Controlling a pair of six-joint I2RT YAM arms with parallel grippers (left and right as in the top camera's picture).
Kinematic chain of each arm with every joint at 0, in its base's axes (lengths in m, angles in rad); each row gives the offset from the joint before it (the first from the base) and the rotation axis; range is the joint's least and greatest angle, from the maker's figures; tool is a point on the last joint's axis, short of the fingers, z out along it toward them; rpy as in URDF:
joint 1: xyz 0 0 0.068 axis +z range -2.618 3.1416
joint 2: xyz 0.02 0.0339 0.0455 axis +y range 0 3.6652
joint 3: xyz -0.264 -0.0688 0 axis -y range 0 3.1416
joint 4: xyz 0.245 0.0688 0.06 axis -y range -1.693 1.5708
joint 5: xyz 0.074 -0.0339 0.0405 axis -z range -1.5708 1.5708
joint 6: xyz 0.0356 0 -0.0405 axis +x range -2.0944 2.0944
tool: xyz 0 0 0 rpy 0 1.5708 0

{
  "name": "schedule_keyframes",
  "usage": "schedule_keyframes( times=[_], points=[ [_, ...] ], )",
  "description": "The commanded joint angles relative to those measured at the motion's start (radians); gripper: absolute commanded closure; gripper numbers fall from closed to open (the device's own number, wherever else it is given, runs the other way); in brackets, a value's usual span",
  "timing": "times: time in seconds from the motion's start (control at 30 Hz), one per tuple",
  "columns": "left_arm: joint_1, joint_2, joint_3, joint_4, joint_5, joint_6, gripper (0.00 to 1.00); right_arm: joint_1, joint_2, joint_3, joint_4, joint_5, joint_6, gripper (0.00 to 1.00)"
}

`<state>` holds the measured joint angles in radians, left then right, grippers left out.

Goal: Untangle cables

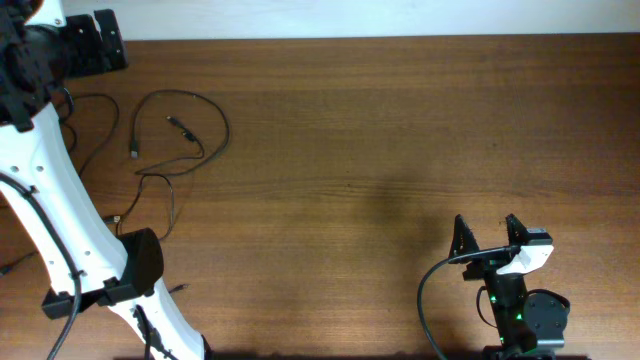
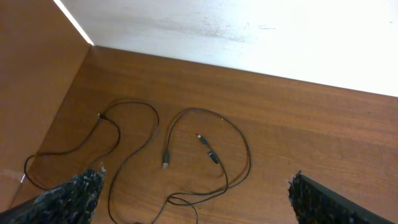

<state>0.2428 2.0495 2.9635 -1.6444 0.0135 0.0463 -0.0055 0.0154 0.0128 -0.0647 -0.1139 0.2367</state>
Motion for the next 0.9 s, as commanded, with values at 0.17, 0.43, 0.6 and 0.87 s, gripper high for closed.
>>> schedule_keyframes(
  times=[0.17,0.43,0.6,0.87],
  points=[
    [0.002,-0.006,-0.001,0.000,0.010,-0.009,0.01,0.008,-0.012,-0.007,-0.002,-0.009,0.006,0.01],
    [0.002,-0.470,-0.668,0.120,-0.063,-0.008,0.01,0.008,-0.012,-0.007,-0.002,-0.009,0.006,0.01],
    [0.002,-0.835,-1.247,0.479,-0.007,-0.008,0.01,0.008,-0.012,-0.007,-0.002,-0.009,0.006,0.01],
    [-0.102,-1.336,-2.127,1.313,0.148,0.038,0.01,0.008,-0.012,-0.007,-0.002,-0.009,0.006,0.01]
  ],
)
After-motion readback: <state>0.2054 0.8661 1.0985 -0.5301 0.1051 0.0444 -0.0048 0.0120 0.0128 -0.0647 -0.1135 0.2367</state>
